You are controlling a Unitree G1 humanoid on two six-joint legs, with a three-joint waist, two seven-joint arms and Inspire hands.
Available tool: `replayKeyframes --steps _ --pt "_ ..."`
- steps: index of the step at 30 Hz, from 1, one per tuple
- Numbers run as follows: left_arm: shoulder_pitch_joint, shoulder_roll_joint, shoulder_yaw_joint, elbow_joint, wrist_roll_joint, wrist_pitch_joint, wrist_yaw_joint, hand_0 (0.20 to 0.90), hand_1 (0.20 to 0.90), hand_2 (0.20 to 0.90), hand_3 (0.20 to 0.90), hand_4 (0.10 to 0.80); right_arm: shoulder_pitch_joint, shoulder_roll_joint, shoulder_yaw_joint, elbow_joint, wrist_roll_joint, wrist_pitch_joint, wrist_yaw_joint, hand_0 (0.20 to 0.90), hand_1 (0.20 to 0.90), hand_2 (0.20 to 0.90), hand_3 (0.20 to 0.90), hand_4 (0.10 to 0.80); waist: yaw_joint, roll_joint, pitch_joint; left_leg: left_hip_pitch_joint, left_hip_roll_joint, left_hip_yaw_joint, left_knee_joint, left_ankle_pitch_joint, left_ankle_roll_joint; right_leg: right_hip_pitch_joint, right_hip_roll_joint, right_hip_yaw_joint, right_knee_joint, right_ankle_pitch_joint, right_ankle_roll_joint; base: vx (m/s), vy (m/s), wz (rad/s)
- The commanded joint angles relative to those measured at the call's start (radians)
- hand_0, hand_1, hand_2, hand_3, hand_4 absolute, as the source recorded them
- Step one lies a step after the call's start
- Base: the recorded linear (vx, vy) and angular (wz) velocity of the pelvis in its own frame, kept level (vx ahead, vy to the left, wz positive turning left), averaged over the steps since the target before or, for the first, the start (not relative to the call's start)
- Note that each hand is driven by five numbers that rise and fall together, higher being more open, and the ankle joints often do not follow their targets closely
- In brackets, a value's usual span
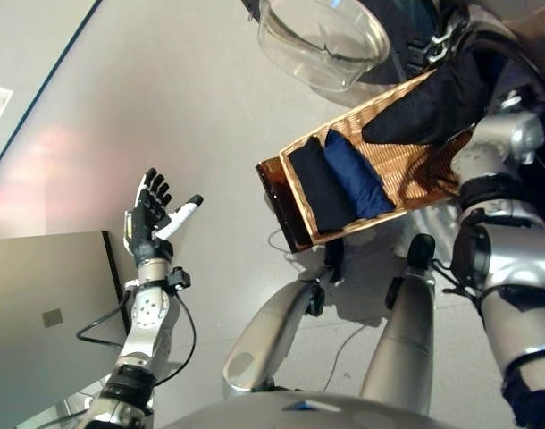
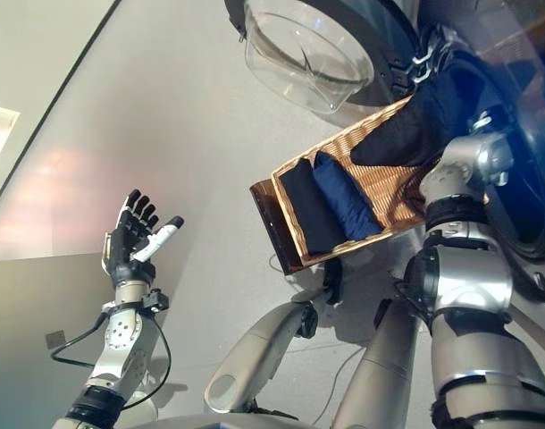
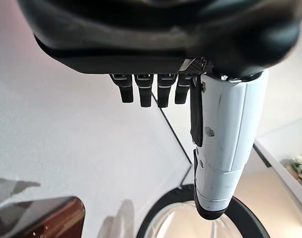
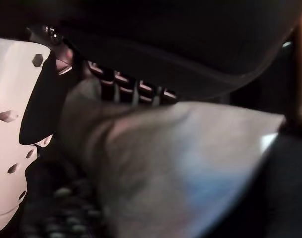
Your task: Pick up the clothes and place them into the washing machine
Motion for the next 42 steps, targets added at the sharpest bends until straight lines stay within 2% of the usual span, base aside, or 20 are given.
replayKeyframes --steps 1,4,5,10,11,12,13,14,19,25,26,27,28,32,37,40,41,42 --pt "-0.004 0.035 0.055 -0.022 -0.041 -0.085 0.002 0.900 0.900 0.900 0.900 0.800 0.017 0.005 0.098 -0.034 -0.071 0.041 0.070 0.900 0.900 0.900 0.900 0.800 0.015 0.011 -0.057 0.000 0.019 -0.037 -0.008 -0.046 -0.076 0.160 0.040 -0.059 -0.079 -0.090 -0.024 0.020 -0.027 0.05" --pt "-0.016 0.020 0.072 -0.011 -0.050 -0.084 -0.005 0.900 0.900 0.900 0.900 0.800 0.094 0.093 0.124 -0.055 -0.066 0.072 0.122 0.900 0.900 0.900 0.900 0.800 0.007 -0.022 -0.049 0.028 0.026 -0.041 -0.036 -0.029 -0.082 0.197 0.046 -0.077 -0.114 -0.074 -0.024 0.019 -0.039 0.17" --pt "-0.014 0.021 0.073 -0.011 -0.050 -0.084 -0.005 0.900 0.900 0.900 0.900 0.800 0.098 0.096 0.123 -0.059 -0.067 0.072 0.120 0.900 0.900 0.900 0.900 0.800 0.004 -0.023 -0.048 0.031 0.026 -0.042 -0.038 -0.028 -0.082 0.202 0.046 -0.078 -0.116 -0.073 -0.024 0.020 -0.041 0.22" --pt "-0.022 0.002 0.096 0.009 -0.077 -0.079 -0.013 0.900 0.900 0.900 0.900 0.800 0.195 0.199 0.158 -0.097 -0.105 0.099 0.148 0.900 0.900 0.900 0.900 0.800 -0.011 -0.081 -0.050 0.070 0.040 -0.048 -0.084 -0.008 -0.087 0.260 0.052 -0.099 -0.198 -0.035 -0.018 0.015 -0.034 -0.04" --pt "-0.021 0.003 0.097 0.009 -0.078 -0.079 -0.013 0.900 0.900 0.900 0.900 0.800 0.196 0.200 0.158 -0.098 -0.106 0.099 0.148 0.900 0.900 0.900 0.900 0.800 -0.012 -0.081 -0.050 0.072 0.041 -0.048 -0.086 -0.007 -0.087 0.263 0.053 -0.100 -0.201 -0.034 -0.018 0.018 -0.038 -0.05" --pt "-0.018 -0.003 0.102 0.011 -0.084 -0.080 -0.015 0.900 0.900 0.900 0.900 0.800 0.223 0.222 0.178 -0.106 -0.134 0.116 0.154 0.900 0.900 0.900 0.900 0.800 -0.016 -0.106 -0.053 0.086 0.047 -0.050 -0.109 0.002 -0.088 0.289 0.053 -0.107 -0.238 -0.016 -0.014 0.015 -0.027 -0.06" --pt "-0.018 -0.003 0.103 0.011 -0.084 -0.080 -0.015 0.900 0.900 0.900 0.900 0.800 0.223 0.223 0.178 -0.106 -0.135 0.116 0.153 0.900 0.900 0.900 0.900 0.800 -0.017 -0.106 -0.052 0.088 0.047 -0.051 -0.111 0.003 -0.088 0.291 0.053 -0.108 -0.241 -0.015 -0.014 0.014 -0.051 -0.06" --pt "-0.018 0.000 0.108 0.018 -0.083 -0.076 -0.023 0.900 0.900 0.900 0.900 0.800 0.233 0.223 0.202 -0.078 -0.175 0.149 0.145 0.900 0.900 0.900 0.900 0.800 -0.020 -0.127 -0.057 0.100 0.052 -0.052 -0.127 0.012 -0.091 0.314 0.055 -0.115 -0.276 0.001 -0.011 0.003 -0.036 0.01" --pt "0.002 0.002 0.149 0.018 -0.095 -0.064 -0.031 0.900 0.900 0.900 0.900 0.800 0.293 0.256 0.296 -0.137 -0.314 0.218 0.149 0.900 0.900 0.900 0.900 0.800 -0.035 -0.180 -0.058 0.126 0.064 -0.054 -0.144 0.019 -0.093 0.359 0.064 -0.123 -0.331 0.031 -0.009 0.005 -0.015 0.01" --pt "0.016 -0.003 0.181 0.026 -0.121 -0.047 -0.052 0.900 0.900 0.900 0.900 0.800 0.339 0.276 0.362 -0.205 -0.338 0.256 0.189 0.900 0.900 0.900 0.900 0.800 -0.051 -0.238 -0.061 0.152 0.075 -0.051 -0.142 0.016 -0.092 0.401 0.068 -0.126 -0.373 0.057 -0.005 0.000 0.000 0.00" --pt "0.016 -0.003 0.182 0.025 -0.121 -0.047 -0.052 0.900 0.900 0.900 0.900 0.800 0.339 0.276 0.362 -0.206 -0.338 0.256 0.189 0.900 0.900 0.900 0.900 0.800 -0.051 -0.238 -0.060 0.153 0.075 -0.051 -0.143 0.016 -0.092 0.402 0.069 -0.126 -0.374 0.057 -0.005 0.037 0.004 -0.03" --pt "0.021 -0.006 0.190 0.029 -0.127 -0.040 -0.059 0.900 0.900 0.900 0.900 0.800 0.370 0.284 0.385 -0.254 -0.343 0.264 0.205 0.900 0.900 0.900 0.900 0.800 -0.058 -0.258 -0.064 0.168 0.080 -0.050 -0.152 0.017 -0.093 0.418 0.071 -0.124 -0.387 0.063 -0.002 0.036 0.000 -0.04" --pt "0.020 -0.002 0.193 0.035 -0.128 -0.033 -0.068 0.900 0.900 0.900 0.900 0.800 0.386 0.281 0.423 -0.278 -0.374 0.281 0.227 0.900 0.900 0.900 0.900 0.800 -0.062 -0.275 -0.067 0.177 0.082 -0.050 -0.156 0.018 -0.093 0.428 0.074 -0.126 -0.397 0.068 -0.002 0.037 0.005 -0.04" --pt "0.028 0.003 0.212 0.030 -0.132 -0.027 -0.068 0.900 0.900 0.900 0.900 0.800 0.376 0.254 0.488 -0.331 -0.456 0.316 0.244 0.900 0.900 0.900 0.900 0.800 -0.067 -0.298 -0.067 0.183 0.084 -0.046 -0.158 0.018 -0.091 0.433 0.076 -0.123 -0.406 0.078 -0.002 0.005 0.002 -0.08" --pt "0.019 0.011 0.237 0.028 -0.113 -0.038 -0.063 0.900 0.900 0.900 0.900 0.800 0.290 0.146 0.627 -0.377 -0.867 0.395 0.216 0.900 0.900 0.900 0.900 0.800 -0.067 -0.315 -0.056 0.169 0.087 -0.047 -0.151 0.021 -0.089 0.418 0.078 -0.122 -0.400 0.082 -0.001 -0.014 -0.001 -0.05" --pt "0.012 0.013 0.236 0.007 -0.085 -0.053 -0.059 0.900 0.900 0.900 0.900 0.800 0.252 0.107 0.664 -0.299 -0.990 0.415 0.219 0.900 0.900 0.900 0.900 0.800 -0.057 -0.315 -0.046 0.154 0.085 -0.054 -0.142 0.023 -0.087 0.408 0.076 -0.130 -0.395 0.080 -0.001 0.000 0.000 0.00" --pt "0.006 0.020 0.240 -0.003 -0.061 -0.053 -0.054 0.900 0.900 0.900 0.900 0.800 0.217 0.083 0.713 -0.298 -1.141 0.451 0.203 0.900 0.900 0.900 0.900 0.800 -0.052 -0.315 -0.038 0.143 0.086 -0.059 -0.135 0.022 -0.086 0.399 0.077 -0.131 -0.387 0.074 -0.002 0.000 0.000 0.00" --pt "0.006 0.020 0.240 -0.004 -0.061 -0.053 -0.054 0.900 0.900 0.900 0.900 0.800 0.217 0.083 0.713 -0.298 -1.141 0.451 0.203 0.900 0.900 0.900 0.900 0.800 -0.052 -0.314 -0.038 0.143 0.086 -0.059 -0.134 0.021 -0.086 0.399 0.077 -0.132 -0.387 0.074 -0.002 0.016 -0.012 0.06"
